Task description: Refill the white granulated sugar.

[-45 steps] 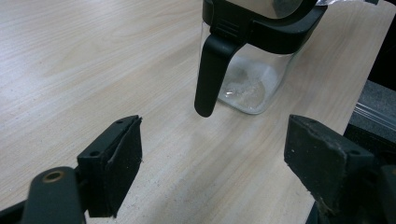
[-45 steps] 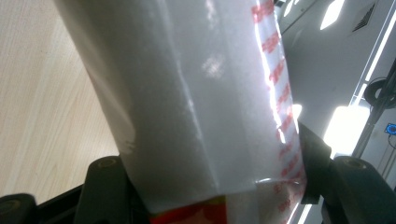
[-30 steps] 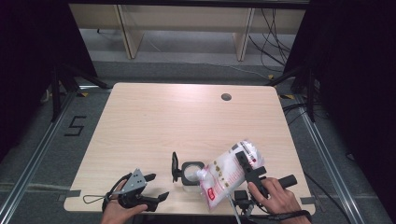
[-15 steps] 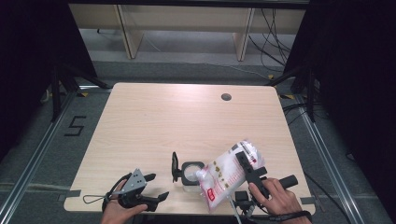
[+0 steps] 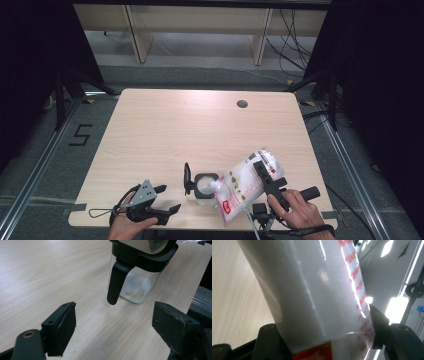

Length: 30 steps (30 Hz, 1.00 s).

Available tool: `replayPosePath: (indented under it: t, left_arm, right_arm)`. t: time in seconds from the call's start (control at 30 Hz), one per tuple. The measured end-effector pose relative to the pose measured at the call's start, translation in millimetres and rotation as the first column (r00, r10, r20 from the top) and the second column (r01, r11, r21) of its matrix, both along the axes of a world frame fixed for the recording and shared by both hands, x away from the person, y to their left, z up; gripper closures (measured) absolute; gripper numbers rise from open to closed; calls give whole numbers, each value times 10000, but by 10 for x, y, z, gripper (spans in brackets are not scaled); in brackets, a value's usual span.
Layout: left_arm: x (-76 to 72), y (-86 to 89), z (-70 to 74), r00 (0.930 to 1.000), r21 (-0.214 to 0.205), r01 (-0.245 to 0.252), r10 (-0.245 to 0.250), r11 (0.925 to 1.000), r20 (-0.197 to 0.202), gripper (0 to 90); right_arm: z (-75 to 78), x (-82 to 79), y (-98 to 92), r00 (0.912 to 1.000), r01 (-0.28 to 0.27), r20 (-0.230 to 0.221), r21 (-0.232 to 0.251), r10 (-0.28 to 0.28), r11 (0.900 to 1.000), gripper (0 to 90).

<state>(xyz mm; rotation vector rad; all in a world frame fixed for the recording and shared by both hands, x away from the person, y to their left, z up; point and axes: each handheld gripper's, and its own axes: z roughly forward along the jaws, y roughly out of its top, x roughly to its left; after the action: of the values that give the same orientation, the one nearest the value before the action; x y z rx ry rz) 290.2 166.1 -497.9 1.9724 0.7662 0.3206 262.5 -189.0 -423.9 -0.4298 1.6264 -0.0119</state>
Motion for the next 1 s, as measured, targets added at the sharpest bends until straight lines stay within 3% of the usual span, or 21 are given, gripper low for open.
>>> replayPosePath:
  t: [0.03, 0.17, 0.2, 0.23, 0.3, 0.37, 0.47, 0.5, 0.57, 0.7, 0.73, 0.8, 0.87, 0.9, 1.0]
  left_arm:
    - [-15, -13, -5, 9997, -126, -154, 152, 9998, -182, 187]
    - [-17, -9, -3, 9997, -127, -142, 140, 9998, -180, 187]
    - [-17, -8, -2, 9997, -142, -148, 145, 9998, -183, 187]
    - [-17, -8, -2, 9997, -142, -148, 145, 9998, -183, 187]
    - [-15, -14, -1, 10000, -155, 12, -11, 9999, 18, 187]
    - [-17, -1, 5, 10000, -12, 72, -72, 10000, 10, 187]
    - [-21, -2, 3, 10000, -129, -53, 52, 9999, -58, 187]
    - [-25, 3, 11, 10000, -11, -51, 51, 10000, -21, 187]
    - [-19, 4, 11, 10000, -32, 4, -4, 10000, 30, 187]
    - [-13, 6, 7, 10000, 14, -24, 24, 10000, -36, 187]
    - [-23, -14, 2, 9997, -276, -173, 169, 9995, -165, 187]
    - [-13, 7, 18, 10000, -31, 64, -64, 10000, 58, 188]
    - [-13, 9, 16, 9999, -58, 66, -66, 10000, 76, 187]
    - [-16, 8, 17, 10000, -14, 11, -11, 10000, 63, 187]
    - [-31, -8, 10, 9998, -197, -129, 127, 9997, -143, 187]
  right_arm:
    - [0, 0, 0, 10000, 0, 0, 0, 0, 10000, 407]
    - [22, -8, -11, 10000, 22, 22, 62, -22, 10000, 408]
    - [34, -3, -13, 10000, -3, 38, -108, 3, 9999, 408]
    - [17, -6, -23, 10000, 71, -22, 93, -70, 9999, 408]
    - [29, -2, -13, 10000, -48, 83, -72, 49, 10000, 408]
    - [4, -7, -23, 9999, 120, -46, 157, -120, 9998, 408]
    - [3, -11, -17, 9999, 140, -46, 111, -140, 9998, 408]
    - [39, -7, 0, 9999, -122, 111, -184, 124, 9998, 408]
    - [29, -17, -7, 10000, -7, -22, 18, 7, 10000, 408]
    - [39, -17, -4, 9999, -120, 57, -171, 121, 9998, 408]
    - [40, -17, -1, 9999, -91, 77, -93, 91, 9999, 408]
    - [22, -15, -12, 10000, -59, -29, 20, 59, 10000, 408]
    - [16, -21, -14, 10000, 7, -39, 297, -6, 9996, 408]
    - [32, -20, -10, 10000, -77, -6, 140, 77, 9999, 408]
    - [17, -23, -21, 10000, -38, -42, 255, 39, 9997, 408]
